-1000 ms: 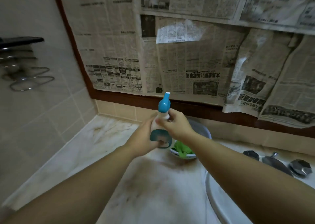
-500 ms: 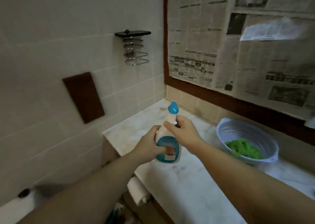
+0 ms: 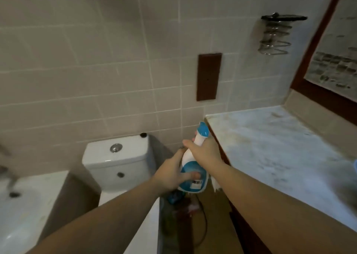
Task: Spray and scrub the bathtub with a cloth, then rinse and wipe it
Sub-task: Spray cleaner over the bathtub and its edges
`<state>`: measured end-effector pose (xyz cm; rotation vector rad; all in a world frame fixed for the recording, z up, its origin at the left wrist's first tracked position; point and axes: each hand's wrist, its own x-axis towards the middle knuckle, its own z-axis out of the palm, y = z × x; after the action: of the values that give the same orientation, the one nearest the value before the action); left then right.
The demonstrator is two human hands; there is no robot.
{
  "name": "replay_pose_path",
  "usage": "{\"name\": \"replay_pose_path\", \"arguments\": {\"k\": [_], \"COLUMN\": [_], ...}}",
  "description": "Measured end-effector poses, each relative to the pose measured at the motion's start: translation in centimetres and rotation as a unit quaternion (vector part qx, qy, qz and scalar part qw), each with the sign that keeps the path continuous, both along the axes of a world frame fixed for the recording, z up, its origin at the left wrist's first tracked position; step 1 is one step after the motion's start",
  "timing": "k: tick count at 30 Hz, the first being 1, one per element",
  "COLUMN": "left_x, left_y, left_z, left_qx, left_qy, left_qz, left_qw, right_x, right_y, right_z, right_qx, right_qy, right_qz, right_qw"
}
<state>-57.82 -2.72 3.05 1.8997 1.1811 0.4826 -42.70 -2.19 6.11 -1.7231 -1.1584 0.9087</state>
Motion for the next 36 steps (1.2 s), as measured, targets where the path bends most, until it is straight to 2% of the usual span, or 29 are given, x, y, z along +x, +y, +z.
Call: {"name": "replay_pose_path", "arguments": {"k": [6,15,22,29,36], "left_x": [-11.5,-33.0,-48.3,-56.6,-61.9], "left_y": [-3.1,-11.2,-17.6,-19.1,-14.5], "left_z": [-1.9,-4.4,-5.8,-6.2,-8.2], "left_qx": [-0.015,-0.054,-0.087,-0.123,-0.155], "left_qy": [0.032,0.109,0.132,0.135,0.12], "left_qz": [0.085,0.189,0.265,0.291,0.281], "left_qw": [0.996,0.975,0.951,0.939,0.94], "right_x": [-12.1,-34.9,-50.9,-59.7,-65.3], "right_y": [-0.9,-4.9,-8.8,-9.8,-5.5], "right_z": [-1.0,-5.6,-7.7,-9.1,-11.9], "right_qx": [-0.049,-0.101,-0.196,-0.217,-0.236], "right_qy": [0.023,-0.027,0.051,0.085,0.08], "right_qz": [0.058,0.189,0.25,0.233,0.199], "right_qw": [0.997,0.976,0.947,0.944,0.948]}}
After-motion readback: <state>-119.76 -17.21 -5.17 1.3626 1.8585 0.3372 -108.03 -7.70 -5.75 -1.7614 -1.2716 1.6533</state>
